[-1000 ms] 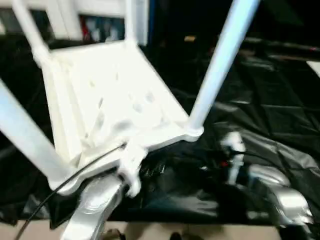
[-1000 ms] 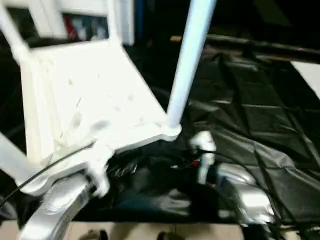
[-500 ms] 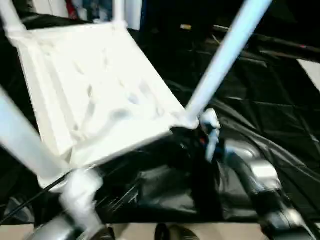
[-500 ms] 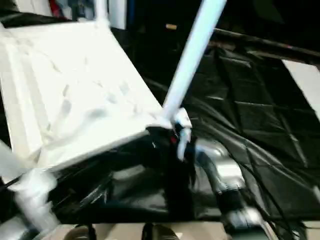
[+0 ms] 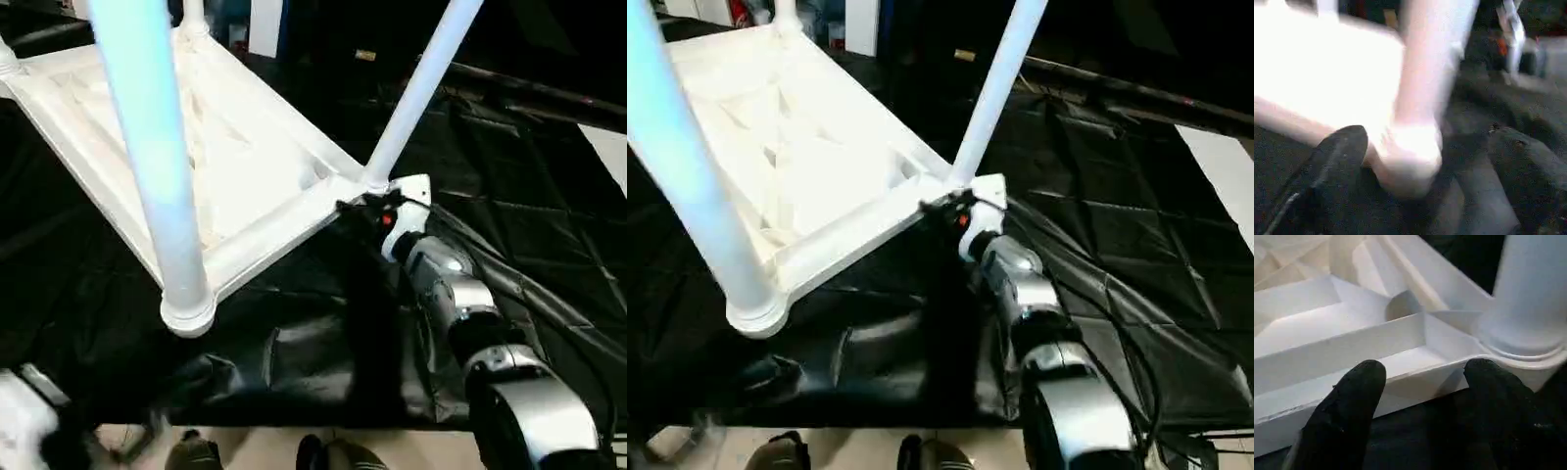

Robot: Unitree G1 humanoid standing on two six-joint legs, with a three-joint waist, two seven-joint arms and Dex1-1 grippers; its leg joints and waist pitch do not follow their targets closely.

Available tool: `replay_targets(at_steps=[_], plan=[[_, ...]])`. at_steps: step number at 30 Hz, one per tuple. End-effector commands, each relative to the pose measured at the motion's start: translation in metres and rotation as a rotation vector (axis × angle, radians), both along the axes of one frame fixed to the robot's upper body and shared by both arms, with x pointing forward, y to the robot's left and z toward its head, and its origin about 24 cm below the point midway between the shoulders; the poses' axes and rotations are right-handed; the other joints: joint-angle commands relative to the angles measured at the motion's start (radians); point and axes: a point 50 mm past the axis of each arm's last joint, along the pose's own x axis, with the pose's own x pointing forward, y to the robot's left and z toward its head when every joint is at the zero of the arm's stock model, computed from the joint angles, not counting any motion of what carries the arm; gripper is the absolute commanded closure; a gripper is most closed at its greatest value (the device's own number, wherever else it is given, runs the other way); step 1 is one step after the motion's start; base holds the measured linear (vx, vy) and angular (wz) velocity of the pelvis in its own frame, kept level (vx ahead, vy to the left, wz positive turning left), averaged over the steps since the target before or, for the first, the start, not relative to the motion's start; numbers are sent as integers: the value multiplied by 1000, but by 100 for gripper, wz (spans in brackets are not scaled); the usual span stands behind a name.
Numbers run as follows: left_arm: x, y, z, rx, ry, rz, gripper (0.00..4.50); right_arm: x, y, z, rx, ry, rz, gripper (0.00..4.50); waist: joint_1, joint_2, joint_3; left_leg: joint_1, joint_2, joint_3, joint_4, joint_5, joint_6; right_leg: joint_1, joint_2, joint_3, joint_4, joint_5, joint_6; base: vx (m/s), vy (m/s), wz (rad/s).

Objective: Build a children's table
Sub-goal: Rotate table base

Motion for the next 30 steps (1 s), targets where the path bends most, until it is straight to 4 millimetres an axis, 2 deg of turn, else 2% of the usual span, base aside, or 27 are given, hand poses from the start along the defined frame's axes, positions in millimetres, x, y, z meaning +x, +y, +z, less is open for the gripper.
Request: replay_targets(at_steps=[1, 3, 4, 6, 7, 8, 9, 10, 11, 12, 13, 14, 15, 17, 18, 19, 20, 22, 23, 24, 26, 27, 29, 30], plan=[[11, -3, 8, -37, -76, -14, 2, -3, -8, -5, 8, -2, -19, 139, -1, 40, -61, 41, 28, -8, -58, -146, 4, 26, -47, 36, -51, -17, -141, 0, 0, 0], [30, -12, 11, -90, -123, -59, 2, -8, -10, -11, 2, 1, -10, 139, 2, 43, -78, 44, 29, -10, -53, -121, -5, 31, -50, 34, -41, 1, -150, 0, 0, 0], [38, -14, 11, -92, -134, -78, 2, -10, -11, -14, -8, 1, -13, 139, 3, 42, -80, 40, 27, -10, -50, -94, -8, 33, -49, 34, -37, 31, -157, 0, 0, 0], [39, -15, 10, -93, -135, -83, 2, -11, -11, -14, -8, 1, -12, 139, 3, 38, -82, 36, 26, -10, -48, -92, -6, 37, -51, 35, -34, 31, -161, 0, 0, 0], [51, -20, 9, -102, -143, -122, 2, -14, -11, -19, -11, 3, -6, 139, 0, 37, -86, 34, 26, -11, -45, -116, -8, 37, -55, 36, -36, -7, -161, 0, 0, 0], [58, -23, 8, -113, -143, -145, 2, -17, -11, -21, -19, 6, -2, 139, 4, 56, -92, 38, 26, -12, -45, -130, -13, 37, -56, 36, -35, -23, -161, 0, 0, 0], [61, -24, 7, -116, -142, -152, 2, -18, -10, -23, -23, 7, -1, 139, 3, 50, -91, 42, 26, -9, -45, -144, -15, 32, -54, 35, -41, -42, -158, 0, 0, 0], [68, -26, 6, -115, -148, -158, 2, -19, -9, -25, -31, 8, 1, 139, 3, 49, -89, 36, 26, -14, -48, -178, -24, 33, -56, 35, -42, -88, -164, 0, 0, 0], [73, -28, 6, -116, -152, -163, 2, -20, -9, -26, -36, 8, 3, 139, 6, 56, -92, 37, 27, -15, -47, -195, -32, 33, -59, 35, -42, -110, -166, 0, 0, 0], [73, -28, 6, -116, -152, -163, 2, -20, -9, -26, -36, 8, 3, 139, 4, 49, -92, 33, 28, -19, -47, -216, -42, 35, -62, 36, -43, -143, -164, 0, 0, 0], [87, -34, 4, -134, -150, -188, 2, -23, -3, -29, -48, 15, 19, 139, 6, 66, -96, 35, 27, -21, -47, -231, -55, 34, -62, 35, -42, -165, -161, 0, 0, 0], [91, -36, 4, -142, -152, -198, 2, -23, -1, -30, -49, 17, 26, 139, 5, 60, -99, 41, 26, -18, -43, -232, -54, 28, -59, 34, -44, -157, -161, 0, 0, 0], [93, -38, 3, -147, -153, -206, 2, -24, 1, -31, -50, 20, 31, 139, 5, 56, -98, 33, 25, -20, -44, -233, -52, 33, -60, 36, -42, -149, -167, 0, 0, 0], [105, -51, 5, -164, -167, -260, 2, -24, 14, -34, -69, 38, 62, 139, 11, 58, -103, 33, 27, -22, -42, -232, -52, 32, -62, 36, -38, -151, -174, 0, 0, 0], [105, -51, 5, -164, -167, -260, 2, -24, 14, -34, -69, 38, 62, 139, 12, 60, -105, 34, 26, -22, -41, -226, -52, 32, -62, 35, -37, -144, -178, 0, 0, 0], [113, -64, 8, -183, -170, -324, 2, -24, 25, -35, -85, 51, 94, 139, 12, 77, -114, 38, 25, -21, -40, -217, -56, 32, -59, 33, -34, -107, -187, 0, 0, 0], [117, -73, 9, -194, -169, -365, 2, -24, 30, -35, -93, 57, 106, 139, 15, 74, -116, 36, 25, -21, -39, -223, -56, 34, -58, 32, -33, -101, -195, 0, 0, 0], [124, -92, 12, -215, -167, -462, 2, -23, 41, -36, -106, 74, 134, 139, 20, 74, -119, 37, 26, -19, -38, -215, -49, 33, -61, 33, -31, -95, -204, 0, 0, 0], [124, -93, 12, -216, -167, -465, 2, -23, 41, -36, -106, 75, 136, 139, 21, 75, -119, 34, 26, -20, -38, -206, -50, 35, -61, 33, -29, -90, -206, 0, 0, 0], [128, -104, 15, -225, -172, -516, 2, -24, 46, -37, -115, 87, 149, 139, 23, 76, -123, 30, 24, -21, -38, -191, -52, 42, -63, 32, -27, -76, -204, 0, 0, 0], [131, -119, 17, -245, -172, -587, 2, -25, 49, -40, -127, 98, 161, 139, 23, 80, -131, 30, 23, -21, -34, -152, -48, 46, -60, 30, -19, 0, -212, 0, 0, 0], [131, -122, 18, -247, -171, -601, 2, -26, 50, -40, -128, 98, 162, 139, 22, 77, -132, 29, 22, -20, -33, -140, -43, 47, -60, 30, -18, 16, -215, 0, 0, 0], [132, -132, 19, -256, -168, -650, 2, -26, 52, -41, -127, 99, 165, 139, 22, 80, -134, 24, 21, -20, -32, -126, -34, 53, -61, 31, -15, 47, -224, 0, 0, 0], [132, -132, 19, -256, -168, -650, 2, -26, 52, -41, -127, 99, 165, 139, 20, 78, -136, 26, 22, -19, -31, -126, -29, 54, -62, 30, -16, 49, -227, 0, 0, 0]])
